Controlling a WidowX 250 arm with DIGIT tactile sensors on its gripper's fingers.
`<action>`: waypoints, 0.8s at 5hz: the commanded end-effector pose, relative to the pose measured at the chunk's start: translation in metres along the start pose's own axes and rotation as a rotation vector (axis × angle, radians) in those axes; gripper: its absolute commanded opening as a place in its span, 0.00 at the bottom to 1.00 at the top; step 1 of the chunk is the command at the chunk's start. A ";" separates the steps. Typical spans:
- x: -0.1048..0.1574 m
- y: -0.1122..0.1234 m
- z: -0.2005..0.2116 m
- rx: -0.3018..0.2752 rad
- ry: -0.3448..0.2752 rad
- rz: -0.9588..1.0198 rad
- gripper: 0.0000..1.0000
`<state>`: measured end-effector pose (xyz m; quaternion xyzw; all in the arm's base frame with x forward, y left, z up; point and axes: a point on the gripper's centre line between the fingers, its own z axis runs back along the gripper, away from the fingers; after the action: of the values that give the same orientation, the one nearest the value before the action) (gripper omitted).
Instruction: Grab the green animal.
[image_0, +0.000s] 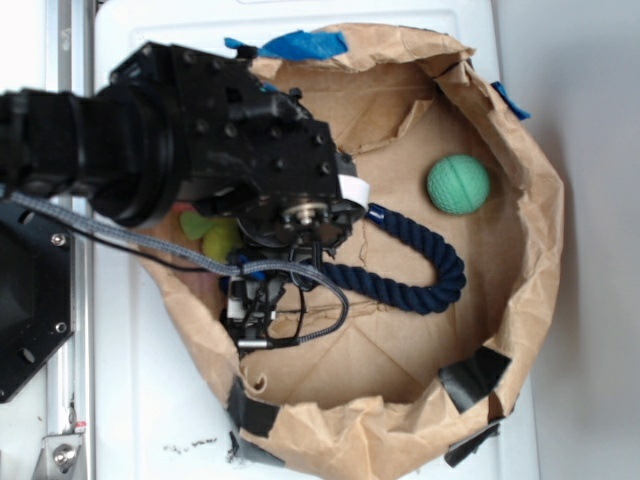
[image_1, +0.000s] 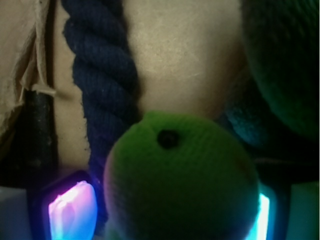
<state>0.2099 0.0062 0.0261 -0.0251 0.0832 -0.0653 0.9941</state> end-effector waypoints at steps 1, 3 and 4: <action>0.003 0.002 0.004 0.009 -0.029 0.003 0.00; 0.004 0.001 0.026 0.005 -0.041 -0.009 0.00; 0.010 -0.010 0.077 0.045 -0.078 0.003 0.00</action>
<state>0.2272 0.0018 0.0891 -0.0093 0.0708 -0.0562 0.9959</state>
